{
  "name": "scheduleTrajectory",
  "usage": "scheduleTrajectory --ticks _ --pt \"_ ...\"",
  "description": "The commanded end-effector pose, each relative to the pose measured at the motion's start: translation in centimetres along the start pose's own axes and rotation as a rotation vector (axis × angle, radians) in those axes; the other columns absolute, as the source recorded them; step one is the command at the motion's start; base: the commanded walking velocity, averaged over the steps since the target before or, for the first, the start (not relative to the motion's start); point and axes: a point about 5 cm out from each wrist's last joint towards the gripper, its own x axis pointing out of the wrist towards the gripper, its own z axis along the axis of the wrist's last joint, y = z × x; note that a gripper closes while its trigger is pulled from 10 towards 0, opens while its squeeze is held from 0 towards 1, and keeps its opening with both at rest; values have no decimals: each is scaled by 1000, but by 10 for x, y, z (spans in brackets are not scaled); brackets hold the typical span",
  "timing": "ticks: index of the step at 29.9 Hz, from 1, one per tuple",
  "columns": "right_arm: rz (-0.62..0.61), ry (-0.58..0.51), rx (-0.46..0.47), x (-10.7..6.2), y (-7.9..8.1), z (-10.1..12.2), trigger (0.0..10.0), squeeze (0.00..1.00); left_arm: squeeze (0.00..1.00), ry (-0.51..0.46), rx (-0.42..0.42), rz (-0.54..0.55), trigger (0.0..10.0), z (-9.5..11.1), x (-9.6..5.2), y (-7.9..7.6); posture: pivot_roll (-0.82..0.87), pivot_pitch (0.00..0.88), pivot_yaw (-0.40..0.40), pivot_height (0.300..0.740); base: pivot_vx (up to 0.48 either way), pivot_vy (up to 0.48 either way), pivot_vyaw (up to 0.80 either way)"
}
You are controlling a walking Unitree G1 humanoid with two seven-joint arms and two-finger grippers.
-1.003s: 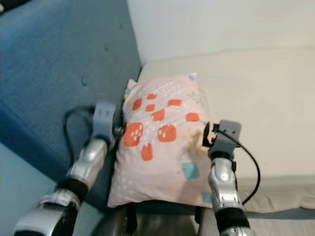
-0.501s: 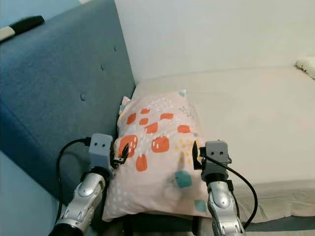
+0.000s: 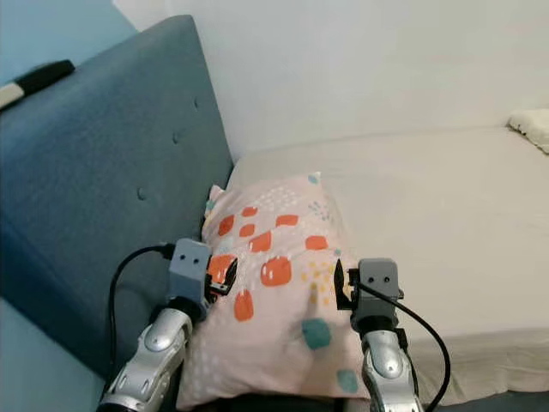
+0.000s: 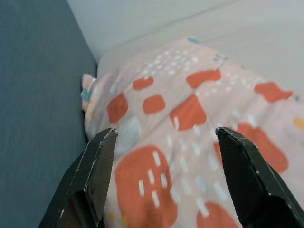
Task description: Clean up the room
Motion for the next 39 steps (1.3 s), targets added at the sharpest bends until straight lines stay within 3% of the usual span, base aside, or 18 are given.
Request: scheduleTrajectory --ticks 1,16,22,28,39 --pt "22 4 9 -2 6 1 10000 0 0 28 12 4 10000 -5 -5 3 -25 34 61 666 0 0 0" --pt "22 35 36 -7 8 -4 10000 0 0 66 33 -31 10000 -14 -10 5 -22 35 51 736 0 0 0" --pt "20 62 48 -9 9 -10 10000 0 0 86 45 -34 10000 -20 -12 7 -20 33 48 740 0 0 0" --pt "22 119 63 -13 8 -21 10000 0 0 129 45 -10 10000 -30 -18 12 -17 30 45 740 0 0 0" --pt "76 326 79 -28 19 -63 10000 0 0 280 20 43 10000 -68 -37 23 -11 24 42 740 0 0 0"
